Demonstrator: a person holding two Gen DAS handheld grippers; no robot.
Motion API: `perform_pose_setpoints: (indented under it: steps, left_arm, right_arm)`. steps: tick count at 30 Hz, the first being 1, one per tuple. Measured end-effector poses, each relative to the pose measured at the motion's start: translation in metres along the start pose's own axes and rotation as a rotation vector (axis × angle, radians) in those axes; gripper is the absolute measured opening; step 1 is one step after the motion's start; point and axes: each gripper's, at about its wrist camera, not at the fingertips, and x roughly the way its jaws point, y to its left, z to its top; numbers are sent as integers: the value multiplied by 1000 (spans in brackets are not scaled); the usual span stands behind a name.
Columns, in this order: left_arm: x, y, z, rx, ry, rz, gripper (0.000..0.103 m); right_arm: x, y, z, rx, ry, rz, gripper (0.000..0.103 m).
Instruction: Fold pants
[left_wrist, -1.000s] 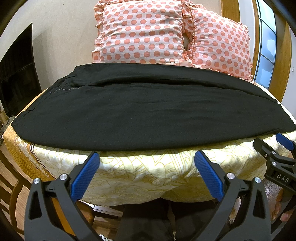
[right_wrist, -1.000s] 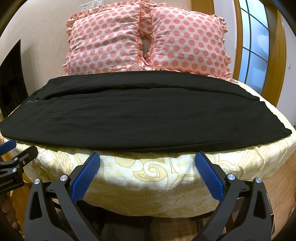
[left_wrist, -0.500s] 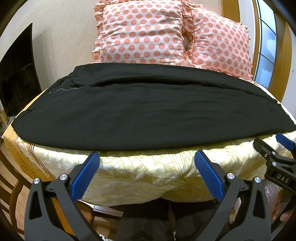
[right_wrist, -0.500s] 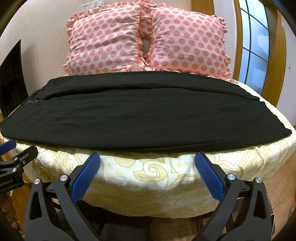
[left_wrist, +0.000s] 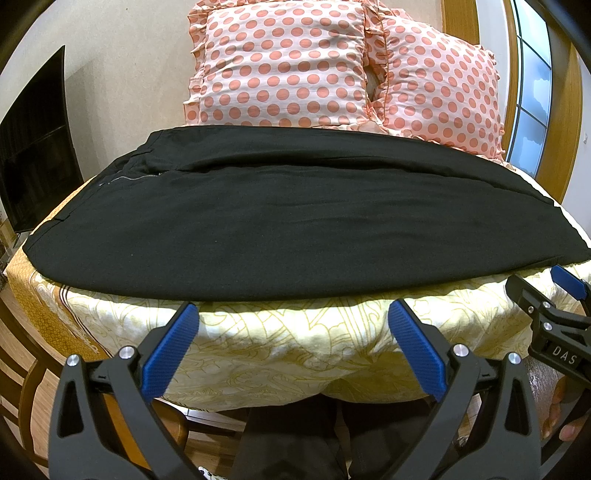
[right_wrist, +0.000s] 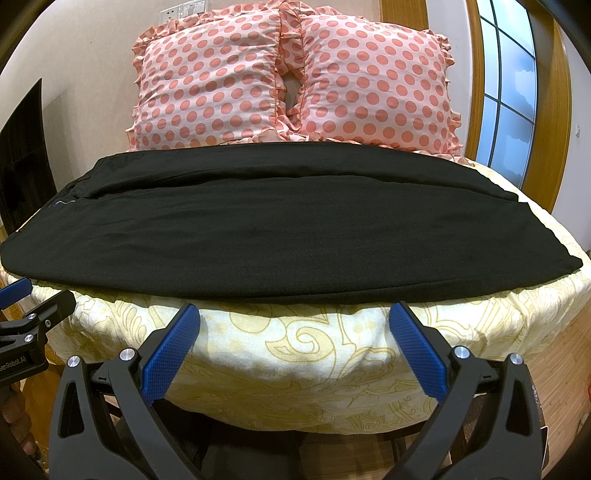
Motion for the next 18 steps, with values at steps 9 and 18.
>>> perform_pose_setpoints:
  steps: [9, 18]
  left_arm:
    - [0, 0, 0, 0, 1, 0, 101]
    - [-1, 2, 0, 13, 15, -21, 101]
  right_arm:
    - [0, -1, -1, 0, -2, 1, 102]
    - [1, -5, -2, -6, 6, 13, 102]
